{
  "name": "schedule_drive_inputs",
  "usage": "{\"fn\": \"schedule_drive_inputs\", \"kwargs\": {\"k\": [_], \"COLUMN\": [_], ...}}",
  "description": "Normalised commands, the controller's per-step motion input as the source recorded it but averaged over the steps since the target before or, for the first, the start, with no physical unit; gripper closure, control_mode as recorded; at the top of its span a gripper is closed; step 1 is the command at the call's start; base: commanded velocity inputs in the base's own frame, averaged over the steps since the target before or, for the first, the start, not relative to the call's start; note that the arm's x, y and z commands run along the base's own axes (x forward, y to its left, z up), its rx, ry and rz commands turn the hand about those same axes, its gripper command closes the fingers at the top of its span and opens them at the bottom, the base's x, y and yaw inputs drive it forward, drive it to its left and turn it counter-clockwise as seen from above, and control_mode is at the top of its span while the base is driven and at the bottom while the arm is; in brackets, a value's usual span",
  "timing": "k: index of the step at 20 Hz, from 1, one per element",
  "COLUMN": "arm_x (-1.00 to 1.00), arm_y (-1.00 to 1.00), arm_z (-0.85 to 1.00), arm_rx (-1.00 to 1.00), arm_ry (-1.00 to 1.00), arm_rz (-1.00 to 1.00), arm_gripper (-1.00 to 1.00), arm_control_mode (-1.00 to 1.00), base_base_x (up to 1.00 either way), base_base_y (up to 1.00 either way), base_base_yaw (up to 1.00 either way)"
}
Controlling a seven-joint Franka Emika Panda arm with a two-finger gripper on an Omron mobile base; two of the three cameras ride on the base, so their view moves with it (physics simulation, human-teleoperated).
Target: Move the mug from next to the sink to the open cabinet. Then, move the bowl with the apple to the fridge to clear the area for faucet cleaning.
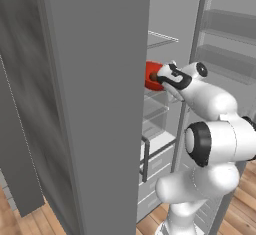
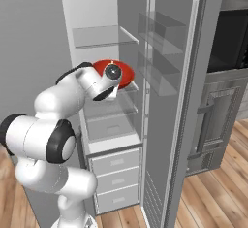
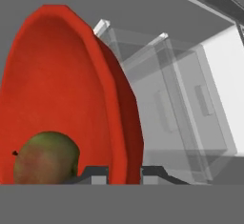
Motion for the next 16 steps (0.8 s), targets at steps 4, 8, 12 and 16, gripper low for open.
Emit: {"fn": "schedule_drive_inputs", "kwargs": {"k": [4,8,12,16], "arm_x": [0.19,0.27,0.51,0.58], "arm_y": [0.00,0.00,0.00,0.00], "arm_z": [-0.21,-0.12,0.00,0.00], "arm_rx": [0.00,0.00,0.00,0.00], "arm_ry": [0.08,0.05,0.02,0.01], "arm_rz": [0.00,0.00,-0.01,0.00], "arm_gripper": [1.00,1.00,1.00,1.00], "arm_control_mode": [-1.00,-1.00,-1.00,-1.00], "base_base_x": [0.00,0.00,0.00,0.00], "base_base_y": [0.00,0.00,0.00,0.00], "base_base_yaw": [0.00,0.00,0.00,0.00]}}
